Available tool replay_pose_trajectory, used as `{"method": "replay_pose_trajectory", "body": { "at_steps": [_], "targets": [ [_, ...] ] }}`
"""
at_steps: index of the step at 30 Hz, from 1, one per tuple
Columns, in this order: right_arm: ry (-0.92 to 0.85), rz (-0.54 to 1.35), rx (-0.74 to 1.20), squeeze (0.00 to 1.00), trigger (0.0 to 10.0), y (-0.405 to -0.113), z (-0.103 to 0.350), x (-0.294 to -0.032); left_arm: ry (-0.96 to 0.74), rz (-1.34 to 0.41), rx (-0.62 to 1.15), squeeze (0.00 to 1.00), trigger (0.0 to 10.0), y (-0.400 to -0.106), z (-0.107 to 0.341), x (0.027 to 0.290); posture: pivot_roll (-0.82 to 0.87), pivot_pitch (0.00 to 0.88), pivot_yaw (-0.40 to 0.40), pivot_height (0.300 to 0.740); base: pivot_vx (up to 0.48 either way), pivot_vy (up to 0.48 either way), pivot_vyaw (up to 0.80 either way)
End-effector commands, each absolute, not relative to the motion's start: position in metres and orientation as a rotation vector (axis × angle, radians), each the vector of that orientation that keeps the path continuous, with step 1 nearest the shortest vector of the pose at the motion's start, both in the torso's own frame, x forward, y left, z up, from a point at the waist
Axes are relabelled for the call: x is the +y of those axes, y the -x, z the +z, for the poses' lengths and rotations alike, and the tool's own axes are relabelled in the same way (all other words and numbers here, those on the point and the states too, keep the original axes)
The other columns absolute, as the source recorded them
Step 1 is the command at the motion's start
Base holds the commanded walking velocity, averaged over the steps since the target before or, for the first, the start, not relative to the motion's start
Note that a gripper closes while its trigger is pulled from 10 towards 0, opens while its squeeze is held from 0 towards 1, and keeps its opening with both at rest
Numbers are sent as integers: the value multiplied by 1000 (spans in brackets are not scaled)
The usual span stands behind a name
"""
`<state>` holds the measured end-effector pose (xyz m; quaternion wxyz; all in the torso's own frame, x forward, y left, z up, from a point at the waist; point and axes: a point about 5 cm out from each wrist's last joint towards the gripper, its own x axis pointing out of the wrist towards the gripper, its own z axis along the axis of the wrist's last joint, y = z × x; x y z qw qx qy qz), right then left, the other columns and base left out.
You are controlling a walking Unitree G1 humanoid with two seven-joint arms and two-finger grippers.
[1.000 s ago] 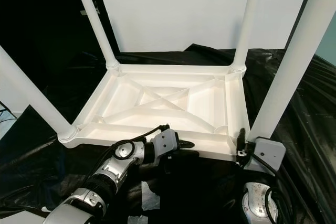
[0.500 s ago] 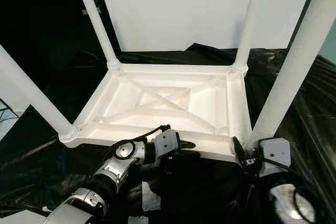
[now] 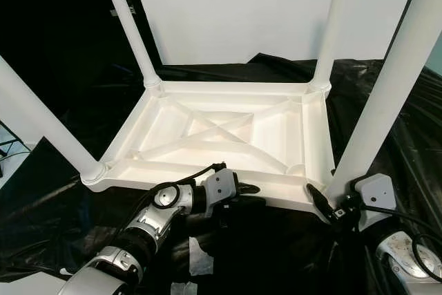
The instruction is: Building children table
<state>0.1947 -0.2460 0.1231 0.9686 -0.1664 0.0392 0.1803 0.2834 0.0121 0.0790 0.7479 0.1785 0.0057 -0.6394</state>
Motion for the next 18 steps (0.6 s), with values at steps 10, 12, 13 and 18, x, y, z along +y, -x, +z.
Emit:
{"method": "replay_pose_trajectory", "body": {
  "at_steps": [10, 12, 13, 18],
  "targets": [
    [150, 107, 113, 0, 0, -182, 84, -203, -391, -1278, 174, 0, 78, -276, 46, 24, -141, 0, 85, 740, 0, 0, 0],
    [110, 112, 104, 0, 0, -181, 83, -188, -390, -1283, 177, 0, 0, -276, 46, 24, -145, 0, 91, 740, 0, 0, 0],
    [110, 112, 104, 0, 0, -181, 83, -188, -390, -1283, 177, 0, 0, -276, 46, 24, -145, 0, 91, 740, 0, 0, 0],
    [103, 110, 97, 0, 0, -184, 83, -186, -397, -1292, 179, 0, 0, -276, 46, 24, -150, 0, 96, 740, 0, 0, 0]
  ]
}}
